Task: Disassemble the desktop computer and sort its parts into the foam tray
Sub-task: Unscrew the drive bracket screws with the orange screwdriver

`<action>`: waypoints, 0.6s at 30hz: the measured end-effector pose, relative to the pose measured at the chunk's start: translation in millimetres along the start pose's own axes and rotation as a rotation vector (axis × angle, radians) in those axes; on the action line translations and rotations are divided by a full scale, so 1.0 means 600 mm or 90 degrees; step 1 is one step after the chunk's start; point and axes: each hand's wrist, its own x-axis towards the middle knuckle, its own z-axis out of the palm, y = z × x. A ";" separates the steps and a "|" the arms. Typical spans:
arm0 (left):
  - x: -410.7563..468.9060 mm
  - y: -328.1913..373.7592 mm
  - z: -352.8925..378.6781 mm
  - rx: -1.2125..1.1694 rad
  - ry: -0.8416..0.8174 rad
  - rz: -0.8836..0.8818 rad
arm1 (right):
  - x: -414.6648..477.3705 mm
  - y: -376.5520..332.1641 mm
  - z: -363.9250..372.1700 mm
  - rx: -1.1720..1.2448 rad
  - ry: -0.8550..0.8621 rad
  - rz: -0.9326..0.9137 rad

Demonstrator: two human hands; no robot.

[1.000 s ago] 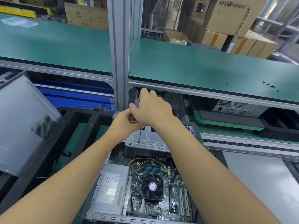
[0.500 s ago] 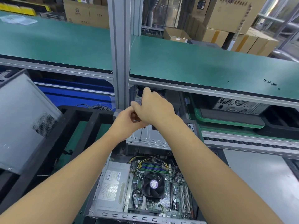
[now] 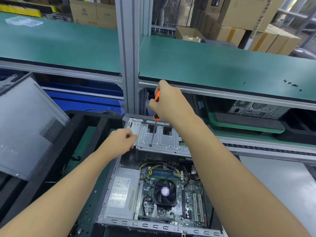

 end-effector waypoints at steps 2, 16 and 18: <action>-0.006 -0.003 0.006 0.116 -0.107 -0.029 | 0.000 -0.002 -0.010 0.008 0.004 0.001; 0.018 0.029 0.142 0.320 -0.308 -0.178 | 0.022 -0.010 -0.058 0.023 0.021 0.006; 0.028 0.022 0.145 0.261 -0.334 -0.212 | 0.024 -0.006 -0.057 0.026 0.014 0.014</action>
